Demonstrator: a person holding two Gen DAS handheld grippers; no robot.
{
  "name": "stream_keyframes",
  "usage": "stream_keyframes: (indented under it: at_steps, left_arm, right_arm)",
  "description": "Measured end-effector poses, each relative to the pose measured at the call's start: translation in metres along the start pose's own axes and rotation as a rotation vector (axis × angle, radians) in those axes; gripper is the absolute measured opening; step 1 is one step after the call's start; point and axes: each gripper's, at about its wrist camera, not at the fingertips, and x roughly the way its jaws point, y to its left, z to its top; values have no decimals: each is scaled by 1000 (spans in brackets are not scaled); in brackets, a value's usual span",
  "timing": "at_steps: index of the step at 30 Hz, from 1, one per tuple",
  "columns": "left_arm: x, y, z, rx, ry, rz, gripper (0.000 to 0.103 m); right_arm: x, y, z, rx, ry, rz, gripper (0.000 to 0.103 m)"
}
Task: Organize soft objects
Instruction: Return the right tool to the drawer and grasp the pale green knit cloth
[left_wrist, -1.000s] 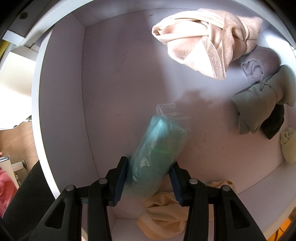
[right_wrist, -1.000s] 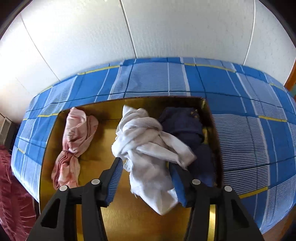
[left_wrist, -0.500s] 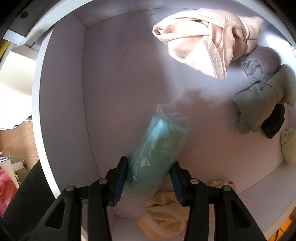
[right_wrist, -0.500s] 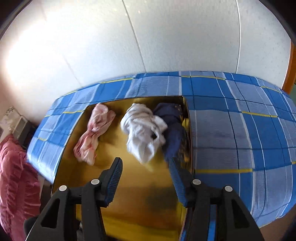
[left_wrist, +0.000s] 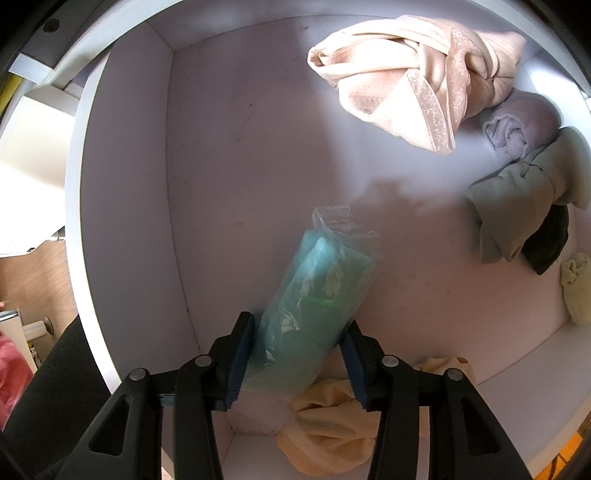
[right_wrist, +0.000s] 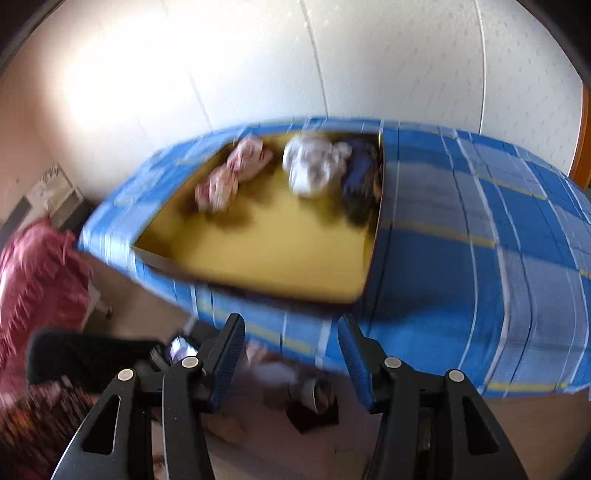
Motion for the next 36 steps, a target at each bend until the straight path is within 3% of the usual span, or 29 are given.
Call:
stream_keyframes:
  at_steps: [4, 9, 13, 16, 24, 28, 36]
  left_arm:
    - [-6, 3, 0, 2, -3, -3, 48]
    - [-5, 3, -1, 7, -4, -7, 46]
    - [-7, 12, -3, 10, -6, -9, 46]
    - [-9, 13, -3, 9, -7, -10, 46]
    - [-14, 15, -5, 7, -7, -9, 46]
    - [-14, 14, -5, 8, -7, -8, 46]
    - [-14, 15, -6, 10, -8, -8, 43]
  right_arm:
    - [28, -1, -46, 39, 94, 17, 53]
    - [89, -5, -99, 101, 281, 10, 53]
    - [127, -10, -119, 147, 418, 5, 53]
    - [138, -16, -126, 187, 445, -2, 53]
    - [166, -48, -153, 268, 653, -208, 57]
    - [179, -60, -169, 302, 747, -259, 57]
    - [203, -61, -191, 196, 864, -385, 61]
